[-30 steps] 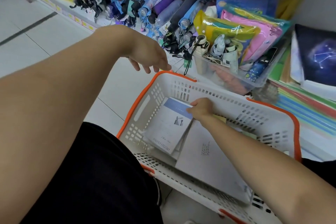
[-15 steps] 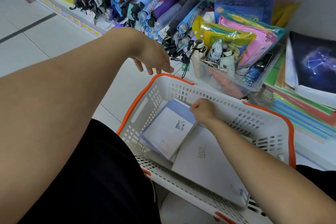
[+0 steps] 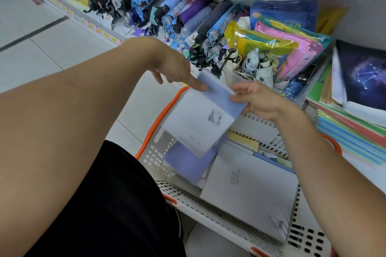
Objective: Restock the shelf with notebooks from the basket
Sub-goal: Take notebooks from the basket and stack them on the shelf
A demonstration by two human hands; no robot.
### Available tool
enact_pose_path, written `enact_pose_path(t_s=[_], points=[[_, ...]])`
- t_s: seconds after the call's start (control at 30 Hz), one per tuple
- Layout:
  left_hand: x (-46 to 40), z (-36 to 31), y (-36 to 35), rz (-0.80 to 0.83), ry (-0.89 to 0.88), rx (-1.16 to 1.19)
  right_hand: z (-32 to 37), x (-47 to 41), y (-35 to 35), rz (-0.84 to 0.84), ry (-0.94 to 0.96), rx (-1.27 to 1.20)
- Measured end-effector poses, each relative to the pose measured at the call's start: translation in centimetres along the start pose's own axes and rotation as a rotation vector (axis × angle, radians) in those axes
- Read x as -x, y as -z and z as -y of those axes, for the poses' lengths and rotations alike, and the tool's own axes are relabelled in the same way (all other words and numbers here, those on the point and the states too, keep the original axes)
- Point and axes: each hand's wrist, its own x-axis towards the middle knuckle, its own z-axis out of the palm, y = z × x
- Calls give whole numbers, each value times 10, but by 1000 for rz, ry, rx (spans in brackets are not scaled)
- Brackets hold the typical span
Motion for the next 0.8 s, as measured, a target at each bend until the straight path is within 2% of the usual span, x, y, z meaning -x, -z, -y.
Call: enact_pose_path(t_s=[0.07, 0.13, 0.2, 0.23, 0.27, 0.33, 0.37, 0.4, 0.47, 0.53, 0.6, 0.67, 0.8], points=[[5, 4, 3, -46, -44, 44, 22, 3, 1, 26, 156, -206], [7, 10, 11, -157, -125, 185, 26, -3, -2, -11, 237, -397], [11, 11, 17, -299, -180, 236, 6, -18, -11, -82, 122, -506], [12, 11, 20, -381, -187, 169, -10, -24, -20, -122, -1, -428], [11, 11, 20, -456, -185, 80, -32, -29, -30, -171, -140, -240], [9, 14, 18, -528, -152, -31, -84, -33, -46, -273, -330, 300], [9, 17, 16, -520, -131, -29, -109, -32, -52, -313, -338, 522], [9, 20, 15, -504, -118, -29, -131, -31, -57, -347, -303, 637], [10, 24, 13, -491, -109, -73, -158, -27, -63, -434, -216, 667], [10, 28, 12, -510, -103, -121, -165, -30, -63, -508, -174, 582], [7, 32, 13, -528, -86, -123, -149, -35, -58, -502, -202, 322], [4, 36, 13, -544, -36, -115, -114, -35, -50, -413, -194, 117], [2, 40, 15, -625, 55, -82, -20, -16, -26, -146, -17, 46]])
